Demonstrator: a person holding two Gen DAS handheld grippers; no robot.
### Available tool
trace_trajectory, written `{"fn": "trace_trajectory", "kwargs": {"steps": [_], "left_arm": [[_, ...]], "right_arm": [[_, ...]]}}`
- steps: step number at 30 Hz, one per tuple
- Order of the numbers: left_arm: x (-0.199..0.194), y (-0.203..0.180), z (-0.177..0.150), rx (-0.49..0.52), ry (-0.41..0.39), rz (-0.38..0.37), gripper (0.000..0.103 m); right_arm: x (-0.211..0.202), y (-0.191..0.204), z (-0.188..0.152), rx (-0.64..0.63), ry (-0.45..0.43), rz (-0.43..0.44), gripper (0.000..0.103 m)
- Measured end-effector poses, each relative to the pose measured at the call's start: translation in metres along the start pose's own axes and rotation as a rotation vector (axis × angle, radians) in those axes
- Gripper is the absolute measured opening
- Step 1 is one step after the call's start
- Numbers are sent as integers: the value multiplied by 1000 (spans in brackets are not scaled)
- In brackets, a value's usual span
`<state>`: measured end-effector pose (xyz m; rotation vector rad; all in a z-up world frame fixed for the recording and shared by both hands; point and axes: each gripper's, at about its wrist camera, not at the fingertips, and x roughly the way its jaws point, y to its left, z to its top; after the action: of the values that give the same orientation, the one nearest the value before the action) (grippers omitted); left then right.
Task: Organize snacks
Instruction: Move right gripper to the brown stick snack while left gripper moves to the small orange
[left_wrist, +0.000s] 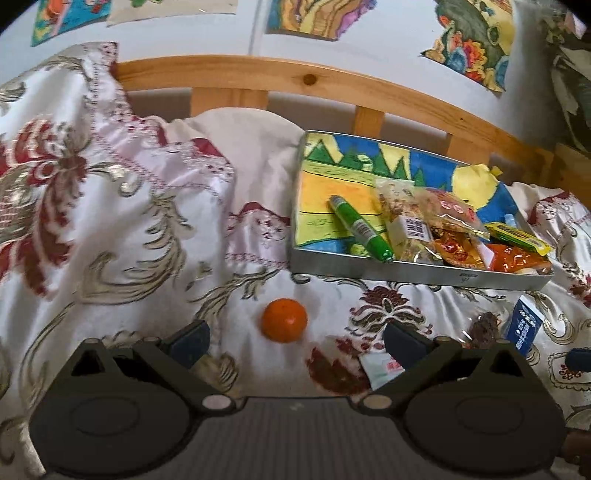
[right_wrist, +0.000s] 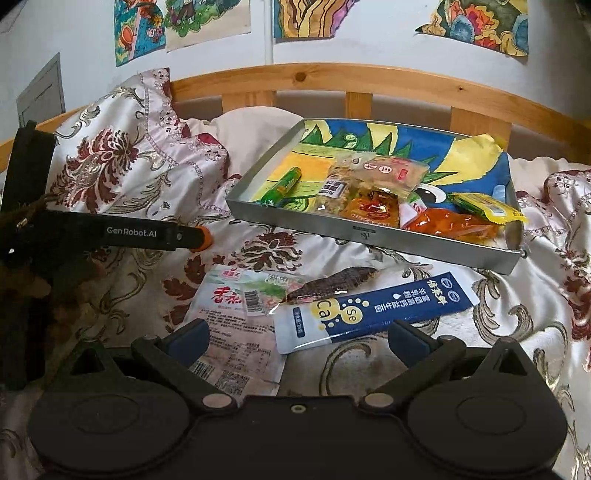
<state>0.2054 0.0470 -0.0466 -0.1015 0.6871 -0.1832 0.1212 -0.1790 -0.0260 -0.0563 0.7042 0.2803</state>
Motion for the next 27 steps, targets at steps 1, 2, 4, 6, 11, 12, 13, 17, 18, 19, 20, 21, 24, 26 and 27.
{"fn": "trace_trajectory", "kwargs": {"steps": [1,2,4,6,11,12,13,17,18,19,20,21,24,26,27], "left_arm": [[3,0,1,-3,5,-6,102],[6,1,1,-11,14,-16,102],[12,2,2,-21,28,-36,102],[16,1,2,-13,33,-51,102],[22,-3,2,47,37,-77,102],[24,-3,3,47,39,-83,102],[26,-2,3,41,42,-90,102],[37,3,8,8,95,-60,101],[38,4,8,3,100,-61,100],[39,6,9,-2,103,-63,100],[40,6,9,-3,108,-62,99],[41,6,10,0,111,-61,97],[43,8,11,-3,106,-63,93],[43,9,11,-10,102,-70,91],[43,10,11,-13,99,-75,89]], "right_arm": [[3,-1,2,-2,3,3,102],[6,-1,3,-2,6,9,102],[13,-2,6,4,6,9,102],[23,-4,9,17,12,-3,102],[46,-15,20,83,15,7,102],[50,-17,22,96,16,10,102],[54,-19,24,104,17,12,101],[66,-21,28,127,34,19,90],[68,-20,28,120,34,11,90],[69,-18,29,110,32,8,89],[71,-16,30,102,31,9,87],[72,-15,31,98,30,11,85],[79,-11,32,84,43,27,76],[83,-8,33,75,42,31,76],[84,-7,34,67,40,27,76]]}}
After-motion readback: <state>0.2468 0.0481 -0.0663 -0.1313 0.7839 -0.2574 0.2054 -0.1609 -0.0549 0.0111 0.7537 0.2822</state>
